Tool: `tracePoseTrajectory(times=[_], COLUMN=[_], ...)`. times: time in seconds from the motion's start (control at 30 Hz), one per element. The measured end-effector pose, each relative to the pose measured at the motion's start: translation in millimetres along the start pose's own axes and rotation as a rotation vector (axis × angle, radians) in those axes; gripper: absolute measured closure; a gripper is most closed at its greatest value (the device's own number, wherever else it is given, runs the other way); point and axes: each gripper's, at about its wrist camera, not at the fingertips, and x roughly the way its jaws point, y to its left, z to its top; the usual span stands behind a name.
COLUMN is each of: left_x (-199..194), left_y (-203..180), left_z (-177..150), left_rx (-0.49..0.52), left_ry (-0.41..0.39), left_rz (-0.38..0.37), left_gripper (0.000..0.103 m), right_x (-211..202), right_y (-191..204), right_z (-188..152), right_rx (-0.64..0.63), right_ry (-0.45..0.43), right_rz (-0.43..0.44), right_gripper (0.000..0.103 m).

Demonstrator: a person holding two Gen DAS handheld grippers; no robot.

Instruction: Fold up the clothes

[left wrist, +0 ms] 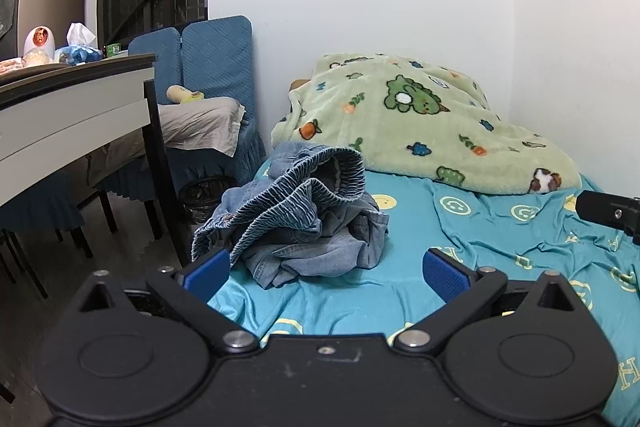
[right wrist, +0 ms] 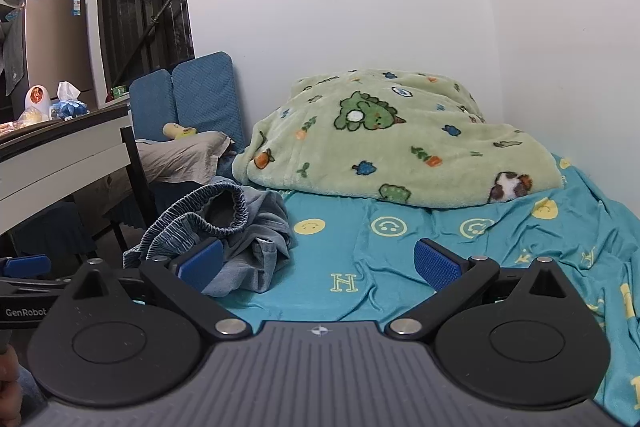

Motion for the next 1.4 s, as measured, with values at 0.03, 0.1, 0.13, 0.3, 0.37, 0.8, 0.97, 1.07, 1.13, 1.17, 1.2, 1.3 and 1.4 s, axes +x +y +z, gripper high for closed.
tracePoseTrajectory(times=[0.03, 0.1, 0.13, 0.3, 0.37, 0.8, 0.97, 1.07, 1.13, 1.17, 1.2, 1.3, 1.4], left_x=[0, 1, 1, 1, 0, 10, 8, 13, 12, 11, 11, 10, 10], left_y=[-1, -4, -4, 1, 2, 0, 2, 0, 1, 2, 2, 5, 6], left_z=[1, 3, 3, -4, -6, -3, -5, -2, -3, -3, -3, -3, 1], left_rx=[0.001, 0.013, 0.012, 0.004, 0.003, 0.003, -0.001, 0.001, 0.000, -0.001, -0.002, -0.010, -0.025], left_ry=[0.000, 0.003, 0.004, 0.003, 0.004, 0.031, 0.036, 0.043, 0.043, 0.044, 0.044, 0.048, 0.040], left_rz=[0.001, 0.002, 0.002, 0.000, -0.001, 0.005, 0.004, 0.005, 0.005, 0.005, 0.004, 0.006, 0.016], left_gripper=[0.000, 0.000, 0.000, 0.000, 0.000, 0.000, 0.000, 0.000, 0.000, 0.000, 0.000, 0.000, 0.000], right_x=[0, 0, 0, -1, 0, 3, 5, 5, 6, 5, 5, 5, 5], right_y=[0, -1, -2, 0, 1, -2, -4, -2, -2, -2, -2, -3, -3], right_z=[0, 0, 0, -1, -2, -8, -7, -8, -8, -8, -8, -8, -7], right_rx=[0.001, 0.002, 0.002, 0.008, 0.008, 0.016, 0.009, 0.000, -0.001, -0.001, 0.000, 0.002, 0.005], right_ry=[0.000, 0.001, 0.002, 0.001, -0.001, 0.008, 0.007, 0.009, 0.010, 0.009, 0.008, 0.007, 0.005], right_rz=[0.000, 0.000, 0.000, 0.004, 0.003, 0.009, 0.008, 0.007, 0.009, 0.009, 0.009, 0.009, 0.008], right_gripper=[0.000, 0.000, 0.000, 0.000, 0.000, 0.000, 0.000, 0.000, 0.000, 0.000, 0.000, 0.000, 0.000])
